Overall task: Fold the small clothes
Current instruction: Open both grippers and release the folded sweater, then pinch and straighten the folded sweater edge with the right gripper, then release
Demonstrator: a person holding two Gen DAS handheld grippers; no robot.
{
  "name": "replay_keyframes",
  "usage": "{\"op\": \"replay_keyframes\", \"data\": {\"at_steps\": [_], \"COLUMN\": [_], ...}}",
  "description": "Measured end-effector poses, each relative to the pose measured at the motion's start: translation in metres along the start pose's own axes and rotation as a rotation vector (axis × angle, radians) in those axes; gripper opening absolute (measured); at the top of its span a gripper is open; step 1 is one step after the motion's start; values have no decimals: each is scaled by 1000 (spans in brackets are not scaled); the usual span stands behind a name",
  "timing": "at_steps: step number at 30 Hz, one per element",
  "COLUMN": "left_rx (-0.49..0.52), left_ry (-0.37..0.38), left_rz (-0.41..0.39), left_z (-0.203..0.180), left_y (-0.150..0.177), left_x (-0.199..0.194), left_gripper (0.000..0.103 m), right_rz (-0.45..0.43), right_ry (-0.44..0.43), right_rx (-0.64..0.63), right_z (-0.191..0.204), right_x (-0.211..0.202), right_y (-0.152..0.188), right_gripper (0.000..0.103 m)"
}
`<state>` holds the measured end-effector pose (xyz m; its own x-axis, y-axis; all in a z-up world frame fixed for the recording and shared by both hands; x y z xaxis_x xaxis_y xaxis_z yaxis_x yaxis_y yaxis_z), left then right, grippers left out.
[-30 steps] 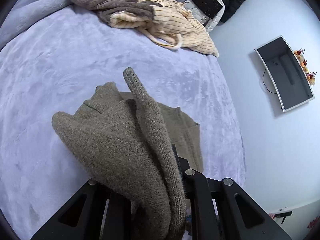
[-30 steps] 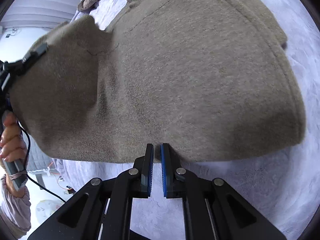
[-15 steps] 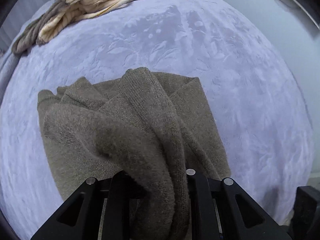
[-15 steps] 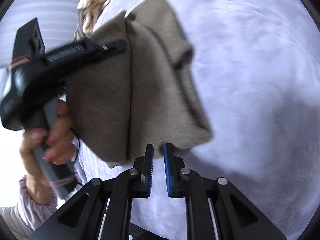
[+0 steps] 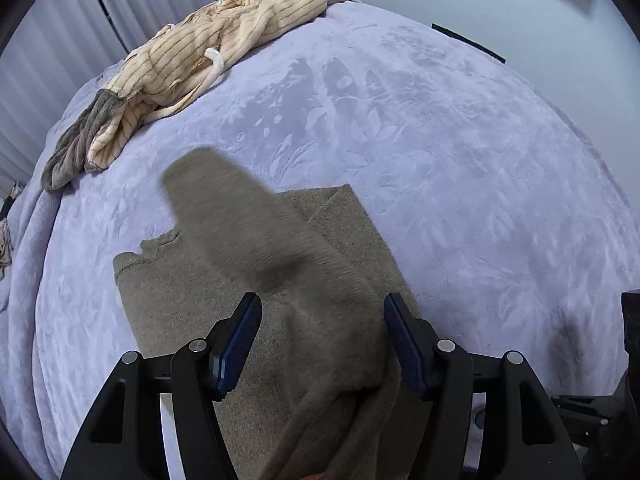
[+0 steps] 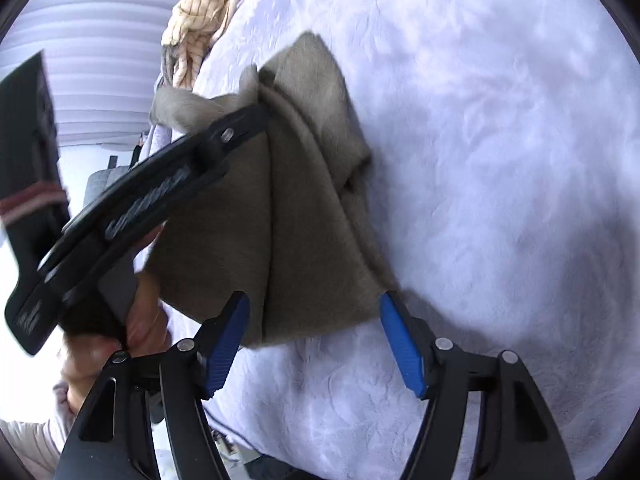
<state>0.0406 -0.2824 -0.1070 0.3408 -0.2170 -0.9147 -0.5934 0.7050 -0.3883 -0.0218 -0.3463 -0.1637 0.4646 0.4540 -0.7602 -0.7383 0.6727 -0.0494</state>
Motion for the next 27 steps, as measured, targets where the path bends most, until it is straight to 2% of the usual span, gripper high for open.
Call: {"op": "replay_keyframes", "data": {"at_steps": [3,6,9,13,16,19,20,21,27], "left_rx": [-96,-182,-257,-403,-487,-527,-532,-533,-463], "left_ry": [51,15,-17,-52,-44,-20,-21,-26,-40], "left_rz": [-32,-60,-17,61,110,111,108,108,70], "left_z": [26,67,107,149,160,157,156,157,153], "left_y": [6,17,39,77,101,112,113,113,102], "left_x": [-15,-26,-17,3,16,22,23,22,11], "left_gripper": [65,65,65,65,65,65,65,65,65], "right_rz": [-39,-62,-77,-88,-80,-24,-3,28,-33], "right_ry": [13,34,39,3,10,36,53,69,145], "right_rx": [20,12,-5,-41,-83,-78,-70,-76,-262], "right_z": [-5,-11,-7,16,36,44,45,47,69], "right_x": [-12,-22,-25,-19,0,31,42,52,27], "right_y": [-10,-18,-31,-61,-88,-107,-112,-114,-104], "right_gripper": [72,72,72,72,72,72,61,16,13]}}
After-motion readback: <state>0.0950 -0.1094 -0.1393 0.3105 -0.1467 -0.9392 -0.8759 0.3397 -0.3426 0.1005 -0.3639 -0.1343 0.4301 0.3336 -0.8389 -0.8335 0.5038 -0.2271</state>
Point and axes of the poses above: each gripper's, at about its wrist camera, not at the fingertips, and x roughly the way its jaws point, z to its left, y to its underside, the point moved 10 cm from there along x, roughly the way its jaws point, and after that the axes turned 4 degrees about x, right-handed, at the moved point
